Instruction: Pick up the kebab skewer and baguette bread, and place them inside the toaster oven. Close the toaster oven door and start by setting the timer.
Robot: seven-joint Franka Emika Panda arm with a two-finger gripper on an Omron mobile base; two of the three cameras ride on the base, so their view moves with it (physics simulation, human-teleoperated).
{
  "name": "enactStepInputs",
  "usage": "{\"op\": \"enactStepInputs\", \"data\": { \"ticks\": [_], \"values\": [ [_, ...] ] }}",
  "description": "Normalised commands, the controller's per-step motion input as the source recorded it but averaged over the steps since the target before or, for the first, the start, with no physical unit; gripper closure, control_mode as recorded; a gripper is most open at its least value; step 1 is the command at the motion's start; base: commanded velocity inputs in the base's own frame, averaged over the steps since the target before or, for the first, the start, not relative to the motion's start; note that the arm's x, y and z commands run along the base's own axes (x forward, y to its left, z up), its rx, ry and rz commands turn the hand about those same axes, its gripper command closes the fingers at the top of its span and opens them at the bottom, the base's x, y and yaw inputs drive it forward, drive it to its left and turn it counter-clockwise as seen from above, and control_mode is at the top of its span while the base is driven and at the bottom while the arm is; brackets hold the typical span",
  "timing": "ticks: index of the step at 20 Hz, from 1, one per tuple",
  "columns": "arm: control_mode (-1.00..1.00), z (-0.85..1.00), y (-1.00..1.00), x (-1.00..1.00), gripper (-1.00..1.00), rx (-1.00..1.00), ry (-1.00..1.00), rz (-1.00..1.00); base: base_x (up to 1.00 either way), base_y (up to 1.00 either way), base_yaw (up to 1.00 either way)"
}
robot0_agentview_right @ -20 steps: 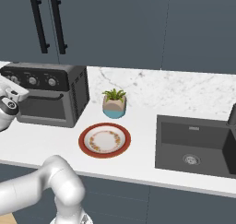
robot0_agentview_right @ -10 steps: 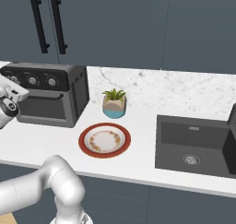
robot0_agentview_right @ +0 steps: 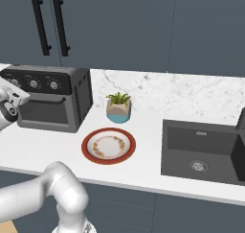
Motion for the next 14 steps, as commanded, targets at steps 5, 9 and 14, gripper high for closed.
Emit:
{"op": "enactStepInputs", "data": {
  "ticks": [5,9,14],
  "values": [
    [-1.0,0.0,0.0,-0.07,1.0,0.13,0.0,-0.01,0.0,0.0,0.0],
    [-1.0,0.0,0.0,0.0,-1.0,0.0,0.0,0.0,0.0,0.0,0.0],
    [-1.0,0.0,0.0,-0.05,-1.0,0.12,0.0,-0.01,0.0,0.0,0.0]
  ]
}}
